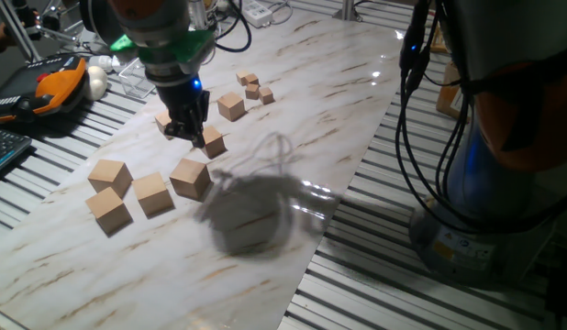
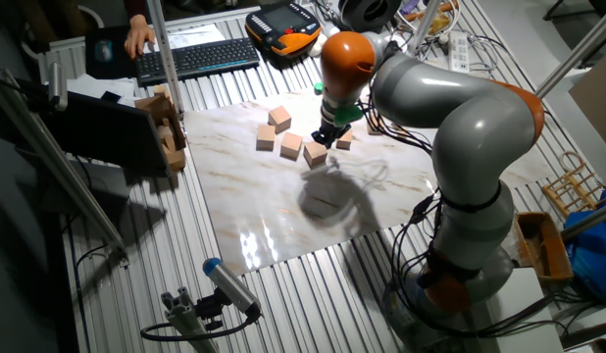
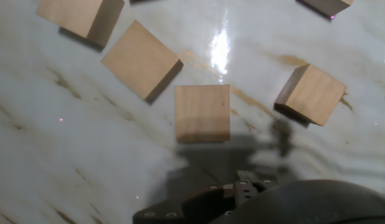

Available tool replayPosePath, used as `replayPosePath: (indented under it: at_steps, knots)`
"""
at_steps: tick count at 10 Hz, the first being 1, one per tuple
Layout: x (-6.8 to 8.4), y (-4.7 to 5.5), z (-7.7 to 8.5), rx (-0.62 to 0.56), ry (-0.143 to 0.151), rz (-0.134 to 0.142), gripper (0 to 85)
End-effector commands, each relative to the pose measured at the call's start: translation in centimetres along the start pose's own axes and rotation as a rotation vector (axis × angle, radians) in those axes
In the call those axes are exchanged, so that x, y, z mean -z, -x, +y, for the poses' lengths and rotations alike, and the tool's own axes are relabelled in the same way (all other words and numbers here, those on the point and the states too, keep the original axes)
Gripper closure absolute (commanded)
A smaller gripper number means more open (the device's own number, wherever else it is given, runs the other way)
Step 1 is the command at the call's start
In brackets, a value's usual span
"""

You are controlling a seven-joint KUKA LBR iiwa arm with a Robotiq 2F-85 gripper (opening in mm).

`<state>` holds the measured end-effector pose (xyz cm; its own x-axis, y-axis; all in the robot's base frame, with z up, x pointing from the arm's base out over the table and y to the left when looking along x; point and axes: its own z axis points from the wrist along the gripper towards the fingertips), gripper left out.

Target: Stack the blocks into a cross shape

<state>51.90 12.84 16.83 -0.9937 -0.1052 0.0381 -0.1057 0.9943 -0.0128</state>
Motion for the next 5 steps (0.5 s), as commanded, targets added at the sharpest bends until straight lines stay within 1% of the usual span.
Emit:
replayPosePath:
  at_steps: [1,2,3,5]
  knots:
    - [-0.33,0.13,-0.17,0.007,0.014,-0.011,85.0]
    - [-0.63,0.17,-0.3,0.012,0.019,-0.021,85.0]
    - [-0.76,0.18,-0.34,0.018,0.009,-0.027,85.0]
    - [-0.81,0.06,-0.24,0.016,0.005,-0.033,85.0]
